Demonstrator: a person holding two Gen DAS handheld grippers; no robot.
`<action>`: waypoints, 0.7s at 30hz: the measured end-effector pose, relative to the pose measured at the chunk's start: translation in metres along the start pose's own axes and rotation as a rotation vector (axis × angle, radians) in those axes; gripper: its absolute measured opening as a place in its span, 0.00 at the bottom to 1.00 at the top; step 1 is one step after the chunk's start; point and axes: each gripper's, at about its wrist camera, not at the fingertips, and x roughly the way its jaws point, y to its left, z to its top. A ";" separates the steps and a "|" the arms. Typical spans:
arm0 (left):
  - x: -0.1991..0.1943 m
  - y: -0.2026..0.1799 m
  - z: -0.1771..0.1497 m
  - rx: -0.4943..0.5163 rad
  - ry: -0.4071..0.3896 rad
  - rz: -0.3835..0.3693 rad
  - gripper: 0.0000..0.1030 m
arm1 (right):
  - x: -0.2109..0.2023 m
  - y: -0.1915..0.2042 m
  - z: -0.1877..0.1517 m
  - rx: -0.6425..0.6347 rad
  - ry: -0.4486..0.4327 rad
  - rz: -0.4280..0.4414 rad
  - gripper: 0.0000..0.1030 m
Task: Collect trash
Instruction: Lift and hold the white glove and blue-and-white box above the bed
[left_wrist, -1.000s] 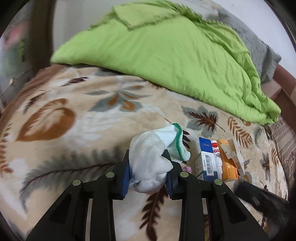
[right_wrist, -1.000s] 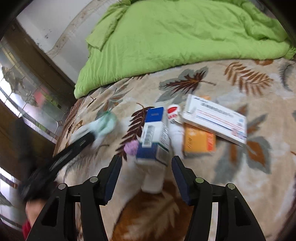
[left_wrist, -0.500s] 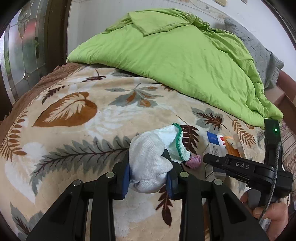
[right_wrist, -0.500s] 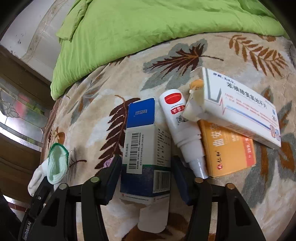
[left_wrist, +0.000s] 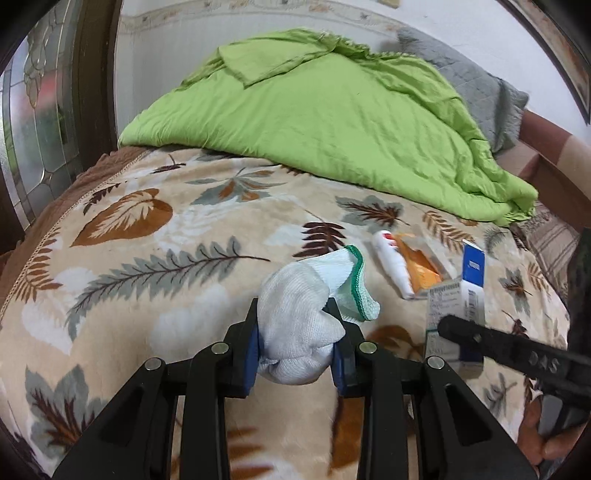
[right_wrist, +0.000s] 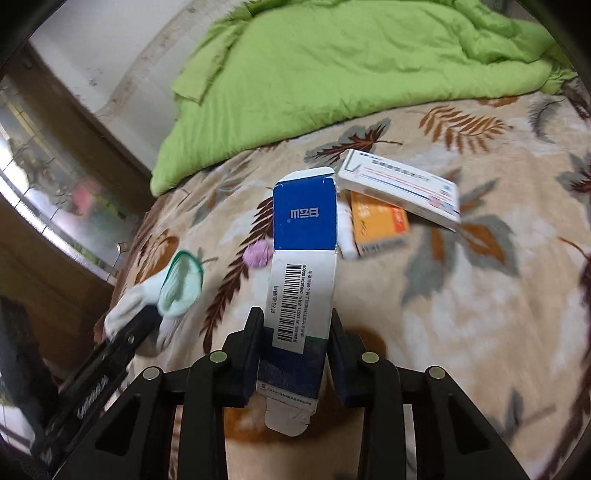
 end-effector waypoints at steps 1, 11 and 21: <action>-0.006 -0.003 -0.004 0.003 -0.008 -0.002 0.29 | -0.009 -0.001 -0.006 -0.008 -0.013 0.002 0.34; -0.042 -0.036 -0.040 0.069 -0.058 -0.005 0.29 | -0.079 -0.010 -0.062 -0.071 -0.124 0.021 0.34; -0.044 -0.057 -0.046 0.149 -0.100 0.033 0.29 | -0.089 -0.021 -0.061 -0.045 -0.174 0.031 0.34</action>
